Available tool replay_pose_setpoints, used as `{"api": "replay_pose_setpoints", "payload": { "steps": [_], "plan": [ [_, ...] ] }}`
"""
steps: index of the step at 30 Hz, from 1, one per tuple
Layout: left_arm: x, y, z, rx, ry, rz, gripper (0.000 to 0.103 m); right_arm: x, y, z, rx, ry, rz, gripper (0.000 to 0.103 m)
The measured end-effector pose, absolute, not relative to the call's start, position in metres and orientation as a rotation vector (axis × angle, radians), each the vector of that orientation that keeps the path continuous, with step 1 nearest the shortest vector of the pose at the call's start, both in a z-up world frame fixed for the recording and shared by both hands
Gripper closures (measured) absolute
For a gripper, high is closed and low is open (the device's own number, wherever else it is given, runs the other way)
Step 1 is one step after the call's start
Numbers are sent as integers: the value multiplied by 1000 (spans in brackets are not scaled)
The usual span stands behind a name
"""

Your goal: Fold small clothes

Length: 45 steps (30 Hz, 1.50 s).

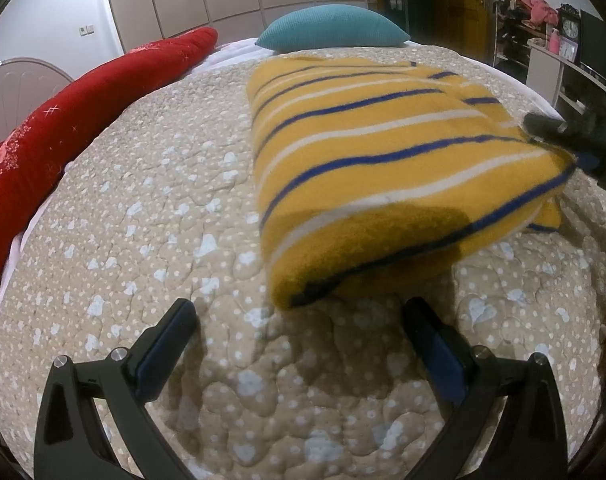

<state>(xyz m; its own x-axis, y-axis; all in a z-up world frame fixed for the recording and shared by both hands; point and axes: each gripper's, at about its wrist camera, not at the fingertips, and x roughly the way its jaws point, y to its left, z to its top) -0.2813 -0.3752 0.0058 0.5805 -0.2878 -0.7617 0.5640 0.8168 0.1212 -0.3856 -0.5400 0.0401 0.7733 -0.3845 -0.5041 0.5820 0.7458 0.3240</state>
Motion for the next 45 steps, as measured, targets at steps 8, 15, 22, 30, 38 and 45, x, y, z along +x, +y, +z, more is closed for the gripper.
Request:
{"api": "replay_pose_setpoints", "payload": {
  "steps": [8, 15, 22, 30, 38, 45],
  "plan": [
    [-282, -373, 6, 366, 812, -514, 0, -381, -522, 47, 440, 392, -455, 51],
    [-290, -332, 46, 180, 822, -691, 0, -393, -553, 31, 602, 430, -478, 47],
    [-218, -305, 68, -37, 908, -741, 0, -402, -568, 25, 718, 370, -378, 36],
    [-129, -345, 13, -215, 1176, -904, 0, -392, -582, 15, 821, 372, -262, 31],
    [-162, -395, 17, -92, 1183, -949, 34, -355, -564, 15, 762, 470, -193, 52],
    [-181, -365, 46, -78, 1152, -931, 60, -375, -552, 15, 845, 437, -134, 74]
  ]
}}
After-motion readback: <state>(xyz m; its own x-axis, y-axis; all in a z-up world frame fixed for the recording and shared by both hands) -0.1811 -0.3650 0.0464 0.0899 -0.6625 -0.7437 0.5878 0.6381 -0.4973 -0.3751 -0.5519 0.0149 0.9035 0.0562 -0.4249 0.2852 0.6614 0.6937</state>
